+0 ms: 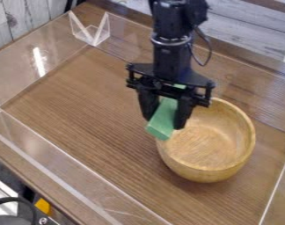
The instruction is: Remove the green block from inside the brown bowl and put it on the table
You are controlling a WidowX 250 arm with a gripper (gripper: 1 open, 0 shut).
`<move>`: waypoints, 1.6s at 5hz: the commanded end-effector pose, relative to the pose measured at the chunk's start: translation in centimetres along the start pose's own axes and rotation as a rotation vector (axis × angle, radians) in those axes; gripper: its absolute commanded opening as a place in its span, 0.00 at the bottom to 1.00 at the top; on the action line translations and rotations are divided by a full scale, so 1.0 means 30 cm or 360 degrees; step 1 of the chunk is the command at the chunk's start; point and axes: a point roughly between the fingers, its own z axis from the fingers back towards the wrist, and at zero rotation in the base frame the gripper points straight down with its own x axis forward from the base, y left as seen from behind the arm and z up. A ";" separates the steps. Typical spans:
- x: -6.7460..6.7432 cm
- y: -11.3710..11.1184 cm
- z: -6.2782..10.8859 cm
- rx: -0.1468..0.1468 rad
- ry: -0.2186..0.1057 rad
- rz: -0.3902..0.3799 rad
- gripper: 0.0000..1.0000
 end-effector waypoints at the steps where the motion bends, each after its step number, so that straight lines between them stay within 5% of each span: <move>1: -0.021 0.074 0.022 0.0021 -0.0081 0.0072 0.00; 4: -0.002 0.116 0.004 0.0144 -0.0156 0.0141 0.00; 6: -0.027 0.208 -0.096 0.0212 -0.0192 -0.0103 0.00; 8: 0.002 0.305 -0.139 0.0255 -0.0225 -0.0306 0.00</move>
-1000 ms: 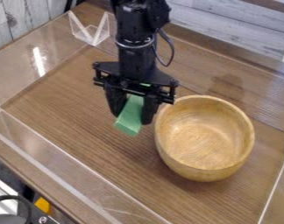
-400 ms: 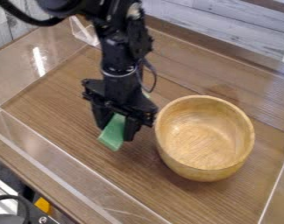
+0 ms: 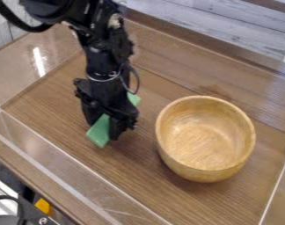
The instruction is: Remove the green block from inside the brown bowl and put it on the table
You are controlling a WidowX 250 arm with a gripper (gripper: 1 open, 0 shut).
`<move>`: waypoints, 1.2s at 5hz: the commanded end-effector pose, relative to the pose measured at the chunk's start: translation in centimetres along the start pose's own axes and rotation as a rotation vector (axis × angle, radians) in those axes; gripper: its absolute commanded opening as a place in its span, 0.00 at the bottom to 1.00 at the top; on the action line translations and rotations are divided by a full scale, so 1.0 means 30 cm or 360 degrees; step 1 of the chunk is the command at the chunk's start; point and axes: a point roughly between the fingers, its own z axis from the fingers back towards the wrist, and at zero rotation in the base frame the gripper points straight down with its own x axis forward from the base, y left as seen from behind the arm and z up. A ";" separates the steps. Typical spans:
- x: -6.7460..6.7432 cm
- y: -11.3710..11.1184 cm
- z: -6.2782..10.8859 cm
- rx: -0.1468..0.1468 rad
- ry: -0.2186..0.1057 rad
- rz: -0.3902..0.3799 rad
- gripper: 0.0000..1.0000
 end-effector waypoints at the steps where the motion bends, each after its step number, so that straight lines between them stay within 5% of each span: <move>1: 0.026 0.008 0.014 0.0021 -0.0035 0.0018 0.00; 4: 0.056 0.031 -0.012 0.0042 -0.0026 0.0266 0.00; 5: 0.074 0.010 -0.021 0.0020 -0.0037 0.0143 1.00; 6: 0.096 0.003 -0.020 0.0000 -0.0048 0.0161 1.00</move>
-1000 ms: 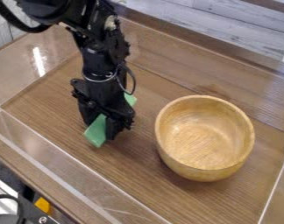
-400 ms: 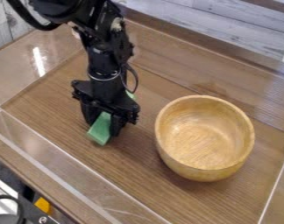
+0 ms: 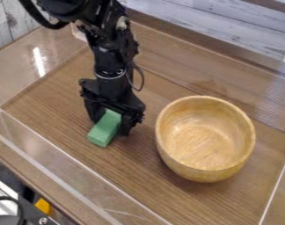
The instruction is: Remove the green block from inside the brown bowl and put it on the table
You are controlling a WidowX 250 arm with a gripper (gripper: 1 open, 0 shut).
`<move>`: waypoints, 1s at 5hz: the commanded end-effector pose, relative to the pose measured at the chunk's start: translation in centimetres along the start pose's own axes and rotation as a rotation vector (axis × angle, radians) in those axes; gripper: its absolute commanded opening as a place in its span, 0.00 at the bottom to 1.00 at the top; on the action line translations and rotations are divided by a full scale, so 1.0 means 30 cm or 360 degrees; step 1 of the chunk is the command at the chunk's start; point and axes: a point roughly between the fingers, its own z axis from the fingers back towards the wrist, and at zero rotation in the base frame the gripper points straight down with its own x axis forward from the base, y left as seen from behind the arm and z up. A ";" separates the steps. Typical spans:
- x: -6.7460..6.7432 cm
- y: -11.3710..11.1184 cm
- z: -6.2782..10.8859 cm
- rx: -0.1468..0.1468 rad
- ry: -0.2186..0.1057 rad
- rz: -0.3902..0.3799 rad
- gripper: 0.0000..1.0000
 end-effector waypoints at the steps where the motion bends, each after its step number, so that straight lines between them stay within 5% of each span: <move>1: 0.050 -0.008 0.030 -0.0012 -0.0078 0.0001 1.00; 3: -0.003 -0.025 0.066 -0.0028 -0.0123 0.0177 1.00; 5: 0.085 -0.021 0.228 -0.0056 -0.0213 0.0273 1.00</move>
